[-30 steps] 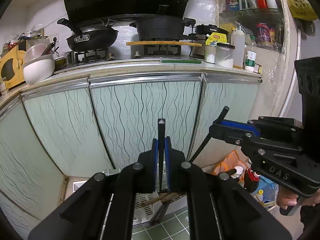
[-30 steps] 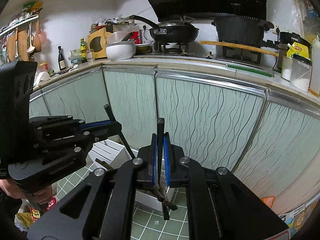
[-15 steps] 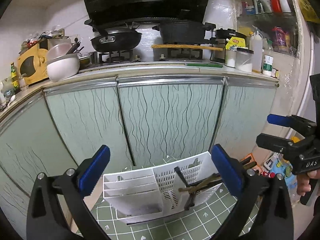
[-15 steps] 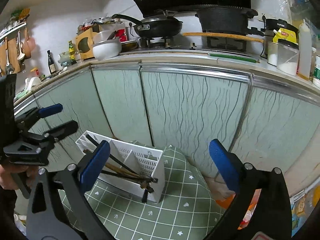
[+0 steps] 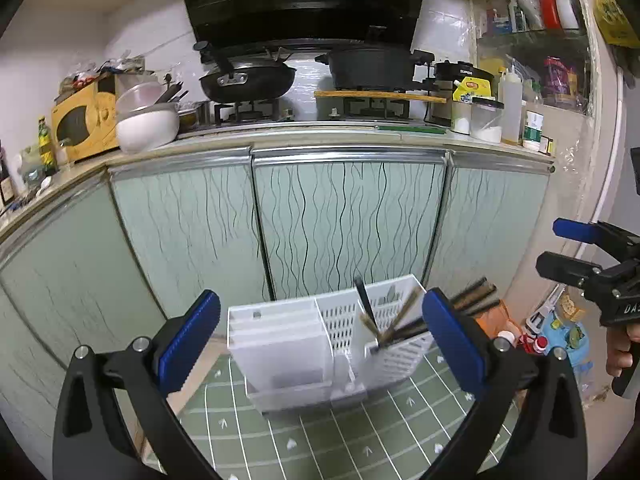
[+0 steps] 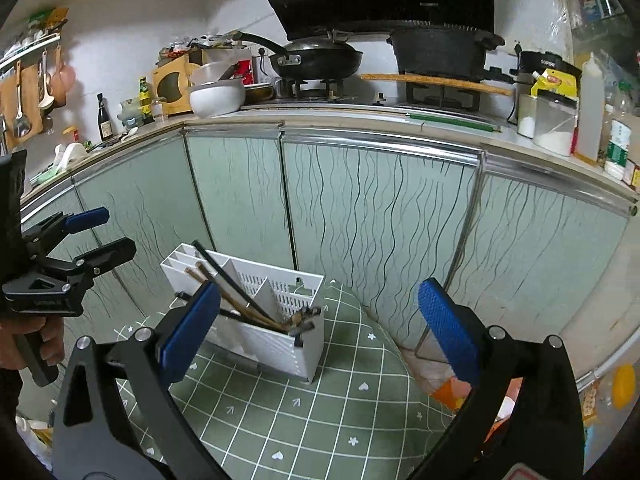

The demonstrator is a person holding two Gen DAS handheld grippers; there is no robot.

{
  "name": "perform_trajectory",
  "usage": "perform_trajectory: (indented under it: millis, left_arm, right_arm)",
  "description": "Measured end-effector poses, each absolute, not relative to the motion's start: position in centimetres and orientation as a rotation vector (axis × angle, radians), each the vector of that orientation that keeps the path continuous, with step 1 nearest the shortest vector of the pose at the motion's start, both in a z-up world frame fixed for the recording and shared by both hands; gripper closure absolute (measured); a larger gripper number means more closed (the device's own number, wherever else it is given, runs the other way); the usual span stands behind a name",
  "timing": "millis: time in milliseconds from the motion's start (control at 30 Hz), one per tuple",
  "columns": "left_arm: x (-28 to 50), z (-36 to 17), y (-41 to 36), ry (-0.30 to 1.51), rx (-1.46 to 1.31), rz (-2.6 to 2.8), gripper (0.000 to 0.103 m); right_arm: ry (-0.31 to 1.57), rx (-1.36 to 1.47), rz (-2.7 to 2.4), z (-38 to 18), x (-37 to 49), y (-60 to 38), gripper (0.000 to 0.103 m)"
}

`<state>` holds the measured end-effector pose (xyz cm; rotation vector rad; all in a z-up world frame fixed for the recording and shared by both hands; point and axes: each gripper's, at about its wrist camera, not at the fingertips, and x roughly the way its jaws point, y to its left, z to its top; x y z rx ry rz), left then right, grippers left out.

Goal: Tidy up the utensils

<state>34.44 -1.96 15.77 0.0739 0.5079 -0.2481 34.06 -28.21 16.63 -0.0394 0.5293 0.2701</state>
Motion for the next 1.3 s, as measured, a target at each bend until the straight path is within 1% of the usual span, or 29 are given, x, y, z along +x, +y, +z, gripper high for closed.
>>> perform_trajectory:
  millis: [233,400,767,1300]
  left_arm:
    - [30.0,14.6,-1.6,0.500,0.092,-0.216,0.004]
    - [26.8,13.4,-1.4,0.508,0.070,-0.207,0.004]
    - [21.0,9.5,-1.5,0.471,0.156,-0.126,0.004]
    - [16.4,3.8,0.4,0.515,0.131,-0.212,0.004]
  right_arm:
    - [0.501,-0.043,0.267,16.1,29.4,-28.2,0.008]
    - [0.506,-0.077,0.248,14.4,26.5,-27.7,0.008]
    - [0.505,-0.130,0.220,10.6,21.0,-26.2,0.008]
    - [0.535,-0.138,0.274,4.2,16.4,-25.3,0.008]
